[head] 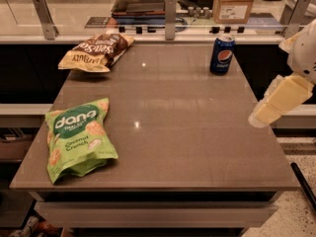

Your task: Move pepsi can near brown chip bag

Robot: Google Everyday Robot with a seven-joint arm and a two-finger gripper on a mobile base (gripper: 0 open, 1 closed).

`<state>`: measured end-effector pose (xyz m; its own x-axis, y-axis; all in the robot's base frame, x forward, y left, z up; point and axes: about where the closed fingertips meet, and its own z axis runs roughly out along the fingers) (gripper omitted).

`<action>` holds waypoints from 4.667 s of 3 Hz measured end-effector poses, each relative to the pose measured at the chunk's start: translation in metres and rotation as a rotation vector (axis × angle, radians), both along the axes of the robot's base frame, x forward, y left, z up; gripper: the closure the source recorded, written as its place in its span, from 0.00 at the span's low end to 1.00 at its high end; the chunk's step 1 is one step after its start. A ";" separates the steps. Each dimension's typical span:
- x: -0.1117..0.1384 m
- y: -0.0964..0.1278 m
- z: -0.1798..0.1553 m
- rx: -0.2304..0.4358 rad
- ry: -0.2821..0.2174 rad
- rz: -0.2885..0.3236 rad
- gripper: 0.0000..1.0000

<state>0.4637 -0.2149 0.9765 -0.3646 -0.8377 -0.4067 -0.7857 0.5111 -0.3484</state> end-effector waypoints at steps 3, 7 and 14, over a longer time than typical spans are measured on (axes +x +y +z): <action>0.052 0.007 -0.004 0.138 -0.218 -0.107 0.00; 0.105 0.004 -0.014 0.315 -0.347 -0.152 0.00; 0.287 0.010 -0.050 0.732 -0.512 -0.281 0.00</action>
Offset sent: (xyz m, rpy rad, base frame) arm 0.0822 0.0053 -0.0122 0.1880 -0.3000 -0.1510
